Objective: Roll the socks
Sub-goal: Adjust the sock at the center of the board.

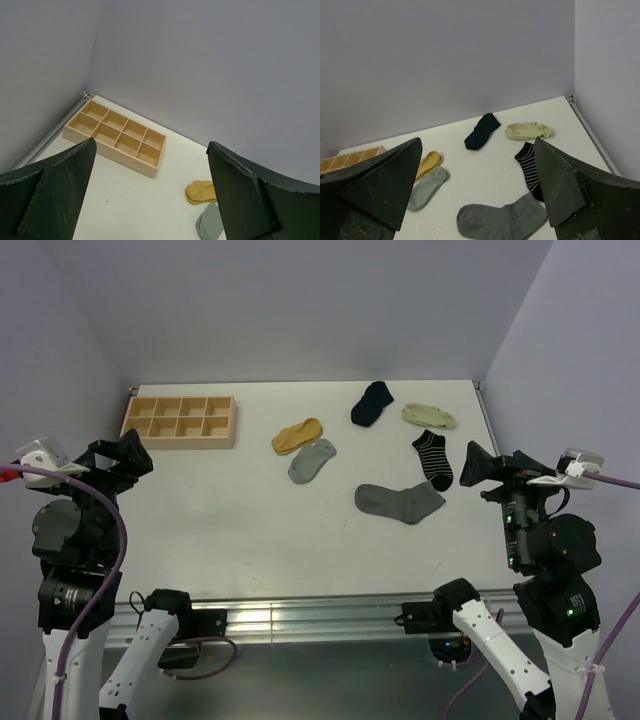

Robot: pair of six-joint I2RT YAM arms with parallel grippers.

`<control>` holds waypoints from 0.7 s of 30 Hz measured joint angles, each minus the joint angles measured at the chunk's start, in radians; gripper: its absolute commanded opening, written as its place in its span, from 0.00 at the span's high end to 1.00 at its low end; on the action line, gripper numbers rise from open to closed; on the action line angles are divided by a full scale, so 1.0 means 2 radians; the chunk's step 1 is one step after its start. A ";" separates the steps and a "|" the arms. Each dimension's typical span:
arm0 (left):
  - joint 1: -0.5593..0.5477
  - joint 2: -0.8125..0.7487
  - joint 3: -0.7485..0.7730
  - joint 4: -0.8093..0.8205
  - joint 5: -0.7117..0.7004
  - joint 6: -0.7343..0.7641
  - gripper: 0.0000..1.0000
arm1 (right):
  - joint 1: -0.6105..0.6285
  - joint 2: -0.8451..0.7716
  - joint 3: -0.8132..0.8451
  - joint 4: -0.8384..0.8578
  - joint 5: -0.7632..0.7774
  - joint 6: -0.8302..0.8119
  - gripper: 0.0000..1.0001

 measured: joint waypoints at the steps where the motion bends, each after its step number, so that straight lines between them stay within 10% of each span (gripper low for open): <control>1: 0.000 0.000 -0.002 0.000 0.001 -0.001 0.00 | 0.000 0.000 -0.001 -0.002 0.000 0.003 0.00; 21: 0.000 0.051 -0.097 -0.010 0.117 -0.056 0.01 | 0.000 0.209 -0.050 -0.108 -0.053 0.167 0.00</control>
